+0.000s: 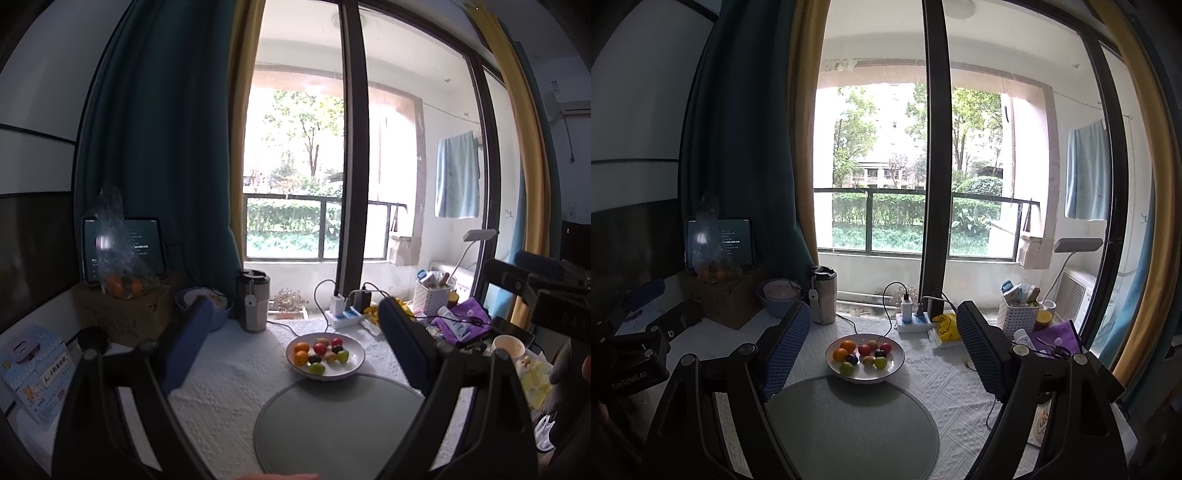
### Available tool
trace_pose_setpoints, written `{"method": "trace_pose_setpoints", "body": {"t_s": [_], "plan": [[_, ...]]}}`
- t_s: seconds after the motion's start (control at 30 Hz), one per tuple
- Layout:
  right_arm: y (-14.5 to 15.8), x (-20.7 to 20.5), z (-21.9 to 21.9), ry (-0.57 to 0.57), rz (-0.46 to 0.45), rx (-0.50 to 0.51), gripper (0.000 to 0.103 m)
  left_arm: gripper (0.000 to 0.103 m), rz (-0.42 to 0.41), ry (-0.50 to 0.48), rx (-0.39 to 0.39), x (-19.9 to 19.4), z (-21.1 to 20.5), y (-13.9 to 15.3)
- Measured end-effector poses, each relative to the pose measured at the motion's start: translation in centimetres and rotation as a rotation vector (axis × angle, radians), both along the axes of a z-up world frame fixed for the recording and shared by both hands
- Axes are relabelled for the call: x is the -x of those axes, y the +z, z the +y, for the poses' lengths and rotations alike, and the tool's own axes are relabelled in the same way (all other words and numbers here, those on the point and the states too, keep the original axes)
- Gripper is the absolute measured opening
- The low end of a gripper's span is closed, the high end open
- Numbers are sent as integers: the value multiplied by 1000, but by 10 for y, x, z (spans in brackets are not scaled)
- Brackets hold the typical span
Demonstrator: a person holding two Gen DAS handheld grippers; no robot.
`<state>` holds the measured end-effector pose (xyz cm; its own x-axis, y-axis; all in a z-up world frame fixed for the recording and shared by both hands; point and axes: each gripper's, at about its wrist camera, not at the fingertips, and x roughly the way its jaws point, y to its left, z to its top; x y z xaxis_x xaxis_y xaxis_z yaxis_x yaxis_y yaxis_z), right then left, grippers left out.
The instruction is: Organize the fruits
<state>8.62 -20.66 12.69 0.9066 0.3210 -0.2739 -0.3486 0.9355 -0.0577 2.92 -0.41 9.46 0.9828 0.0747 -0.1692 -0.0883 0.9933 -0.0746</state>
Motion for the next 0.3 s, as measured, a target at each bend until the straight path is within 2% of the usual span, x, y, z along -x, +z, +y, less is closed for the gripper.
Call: {"method": "trace_pose_setpoints", "body": {"t_s": [0.3], "plan": [[-2, -3, 1, 6, 8, 5, 84, 91, -1, -7, 10, -4, 2, -2]]}}
